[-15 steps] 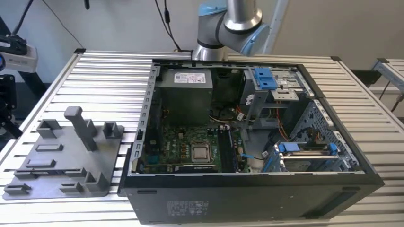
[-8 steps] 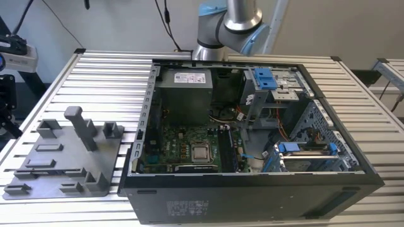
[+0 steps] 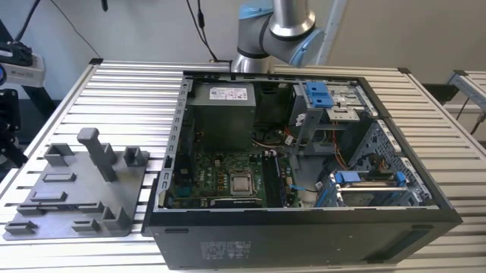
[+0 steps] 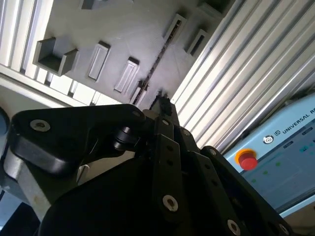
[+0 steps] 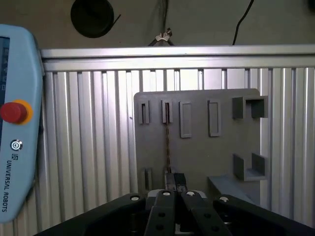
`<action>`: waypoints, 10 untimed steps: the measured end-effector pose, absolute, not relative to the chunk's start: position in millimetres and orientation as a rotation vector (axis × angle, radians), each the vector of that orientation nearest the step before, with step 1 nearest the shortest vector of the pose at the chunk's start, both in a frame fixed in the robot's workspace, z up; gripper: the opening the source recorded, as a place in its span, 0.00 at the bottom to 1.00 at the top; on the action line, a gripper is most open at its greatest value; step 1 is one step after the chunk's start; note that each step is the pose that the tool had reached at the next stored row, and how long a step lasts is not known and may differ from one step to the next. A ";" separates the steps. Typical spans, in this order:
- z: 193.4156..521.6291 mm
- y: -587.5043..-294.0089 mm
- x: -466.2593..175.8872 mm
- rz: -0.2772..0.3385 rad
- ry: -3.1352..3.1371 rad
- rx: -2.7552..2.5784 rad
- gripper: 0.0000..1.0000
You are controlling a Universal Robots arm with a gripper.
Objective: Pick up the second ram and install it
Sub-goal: 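Pick up the second ram and move it above second insertion slot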
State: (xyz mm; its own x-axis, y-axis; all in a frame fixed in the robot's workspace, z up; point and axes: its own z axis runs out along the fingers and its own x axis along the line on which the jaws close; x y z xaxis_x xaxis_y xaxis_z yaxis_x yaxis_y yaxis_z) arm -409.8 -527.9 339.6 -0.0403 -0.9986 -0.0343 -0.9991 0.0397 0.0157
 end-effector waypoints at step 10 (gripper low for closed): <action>339.6 -527.8 -409.8 0.055 2.254 -2.168 0.42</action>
